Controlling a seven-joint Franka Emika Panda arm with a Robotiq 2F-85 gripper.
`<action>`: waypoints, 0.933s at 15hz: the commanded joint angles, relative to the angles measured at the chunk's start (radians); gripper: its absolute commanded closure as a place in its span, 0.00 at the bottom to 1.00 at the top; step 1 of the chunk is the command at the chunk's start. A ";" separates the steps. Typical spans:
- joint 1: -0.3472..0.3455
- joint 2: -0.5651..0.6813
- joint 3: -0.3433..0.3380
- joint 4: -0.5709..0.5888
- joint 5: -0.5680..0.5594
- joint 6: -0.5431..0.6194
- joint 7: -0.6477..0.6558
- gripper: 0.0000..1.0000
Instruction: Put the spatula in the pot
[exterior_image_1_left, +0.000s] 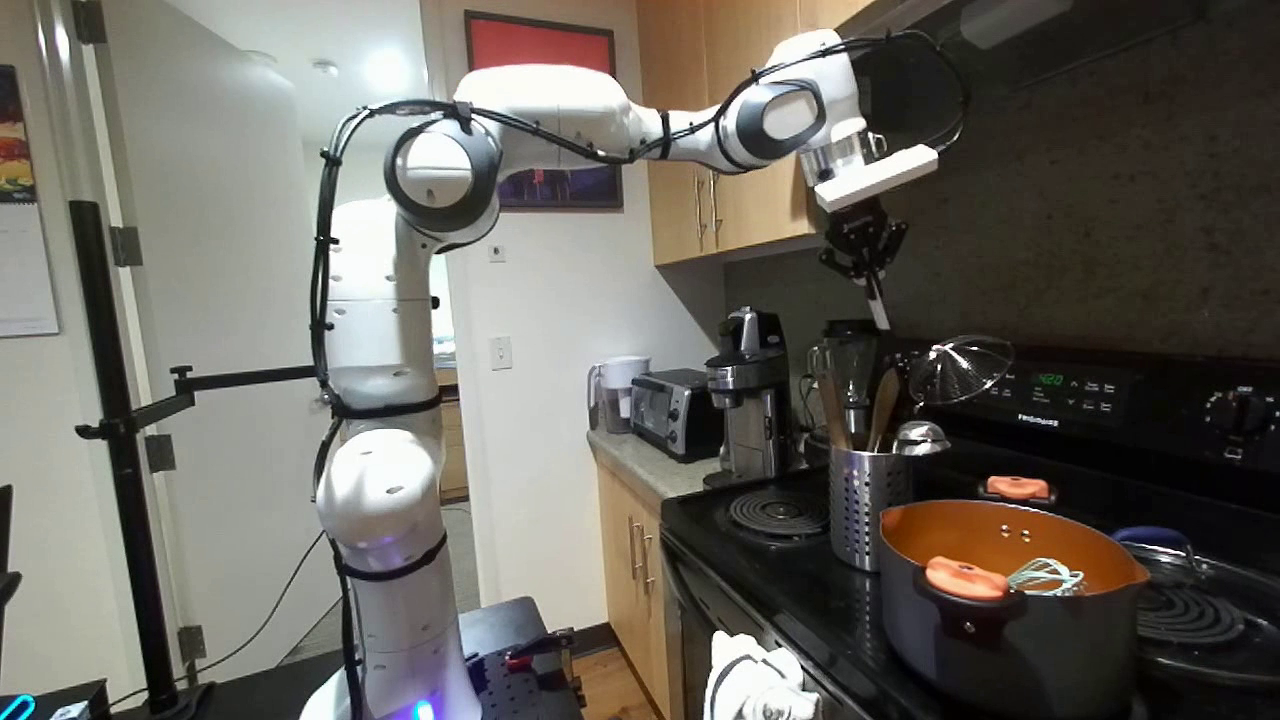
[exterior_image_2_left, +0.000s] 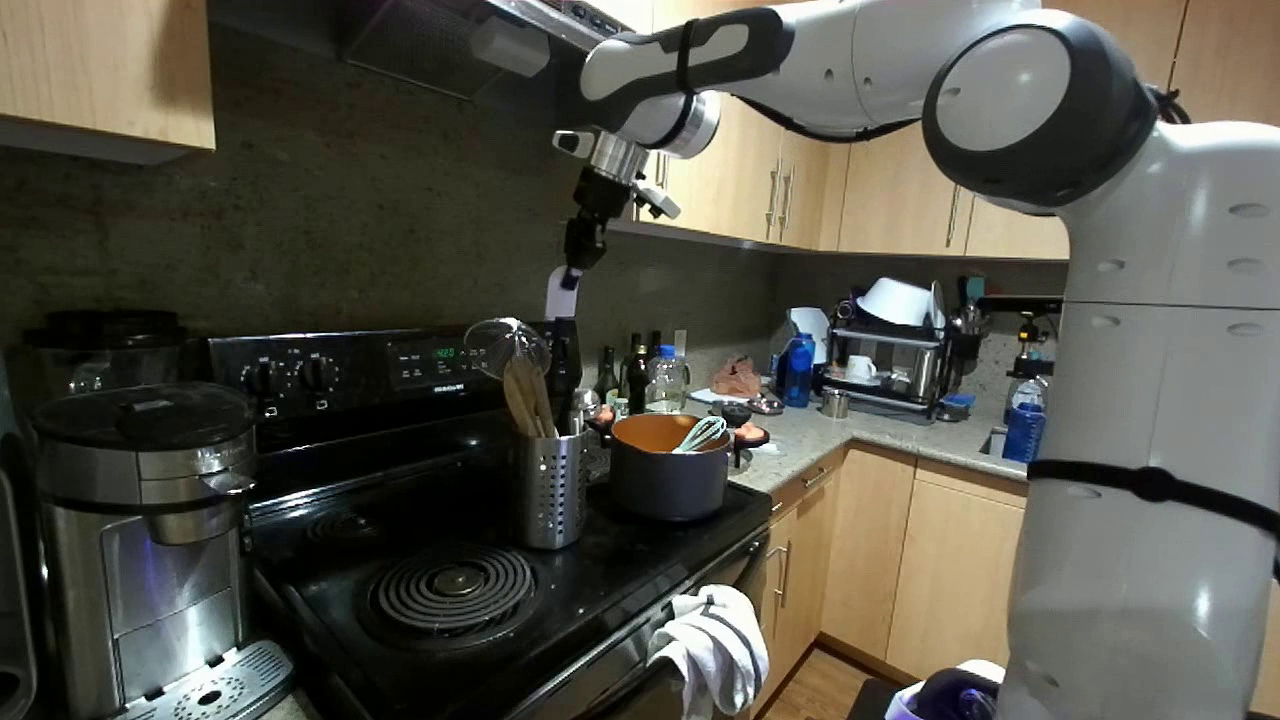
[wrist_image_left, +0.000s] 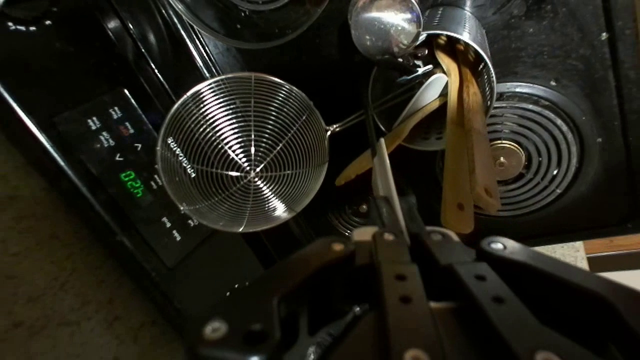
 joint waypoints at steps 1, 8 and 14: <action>0.015 -0.088 -0.017 -0.026 0.023 -0.035 -0.038 0.99; 0.018 -0.207 -0.057 -0.066 -0.040 -0.044 0.016 0.99; 0.010 -0.274 -0.100 -0.124 -0.184 -0.048 0.140 0.99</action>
